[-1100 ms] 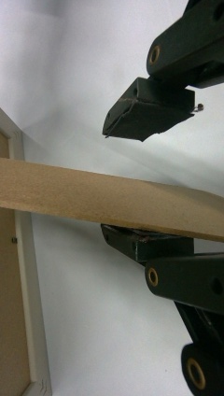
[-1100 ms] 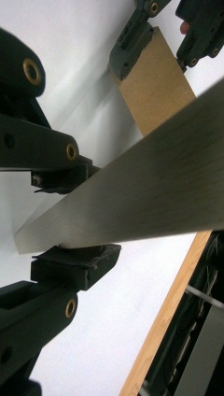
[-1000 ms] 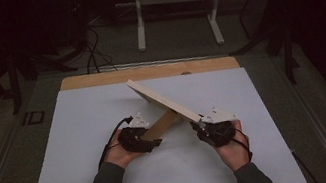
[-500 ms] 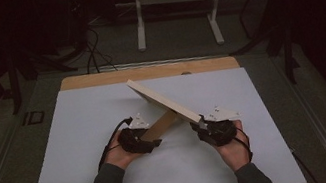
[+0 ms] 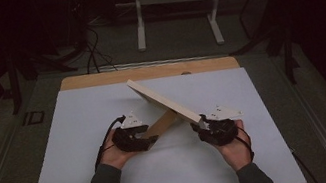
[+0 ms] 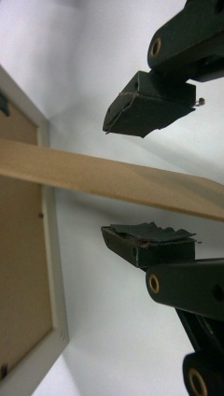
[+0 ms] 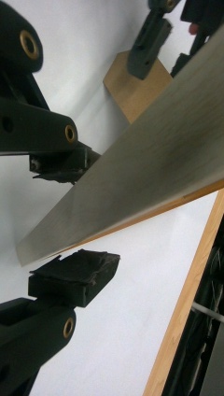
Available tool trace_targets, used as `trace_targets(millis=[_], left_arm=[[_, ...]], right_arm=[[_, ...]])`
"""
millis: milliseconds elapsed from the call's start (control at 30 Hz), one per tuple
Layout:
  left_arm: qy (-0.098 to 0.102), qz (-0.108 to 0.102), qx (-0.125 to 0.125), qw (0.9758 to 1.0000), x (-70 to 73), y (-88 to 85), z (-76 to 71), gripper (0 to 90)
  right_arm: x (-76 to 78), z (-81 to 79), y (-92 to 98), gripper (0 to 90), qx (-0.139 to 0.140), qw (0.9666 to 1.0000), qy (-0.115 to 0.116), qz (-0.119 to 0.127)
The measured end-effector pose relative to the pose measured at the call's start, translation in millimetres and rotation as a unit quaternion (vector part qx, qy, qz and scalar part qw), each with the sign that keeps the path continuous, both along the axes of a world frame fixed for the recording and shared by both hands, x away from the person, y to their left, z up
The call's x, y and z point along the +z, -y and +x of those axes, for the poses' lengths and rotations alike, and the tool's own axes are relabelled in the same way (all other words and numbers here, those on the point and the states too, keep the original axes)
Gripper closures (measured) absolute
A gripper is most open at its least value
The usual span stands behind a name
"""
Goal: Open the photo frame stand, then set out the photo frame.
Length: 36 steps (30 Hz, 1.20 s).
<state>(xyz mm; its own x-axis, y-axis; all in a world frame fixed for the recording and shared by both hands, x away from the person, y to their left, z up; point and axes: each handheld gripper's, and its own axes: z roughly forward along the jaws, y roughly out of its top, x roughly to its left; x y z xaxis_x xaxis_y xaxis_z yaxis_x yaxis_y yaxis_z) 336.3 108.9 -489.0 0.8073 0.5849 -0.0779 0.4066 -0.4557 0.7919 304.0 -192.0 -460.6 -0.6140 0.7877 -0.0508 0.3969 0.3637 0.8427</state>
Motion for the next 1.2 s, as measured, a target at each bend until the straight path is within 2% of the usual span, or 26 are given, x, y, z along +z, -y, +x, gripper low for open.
trace_targets(millis=[433, 500, 567, 833, 1100, 1200], left_arm=[[0.008, -0.034, 0.011, 0.9993, 11.7, -9.0, -4.9, 45.6], [0.008, -0.034, 0.011, 0.9993, 11.7, -9.0, -4.9, 45.6], [0.007, -0.027, 0.022, 0.9994, 12.5, -10.5, -4.2, 45.9], [0.006, -0.033, 0.037, 0.9987, 16.4, -12.2, -3.2, 47.4], [0.017, -0.033, 0.052, 0.9979, 25.0, -10.1, -1.1, 50.9], [0.016, -0.037, 0.059, 0.9975, 27.5, -8.7, 1.3, 52.1]], right_arm=[[-0.8, 0.1, 1.2, 52.6, 0.003, 1.0000, -0.003, 0.002], [-1.0, 0.1, 1.2, 52.6, 0.004, 1.0000, -0.003, 0.003], [-1.9, -0.1, 1.4, 52.3, 0.005, 1.0000, -0.003, 0.003], [-1.9, -0.2, 7.1, 51.1, 0.001, 0.9999, -0.007, 0.008], [-4.5, -3.9, 13.5, 50.1, 0.010, 0.9999, -0.011, 0.004], [-6.9, -5.9, 16.4, 50.8, 0.015, 0.9998, -0.013, 0.002]])
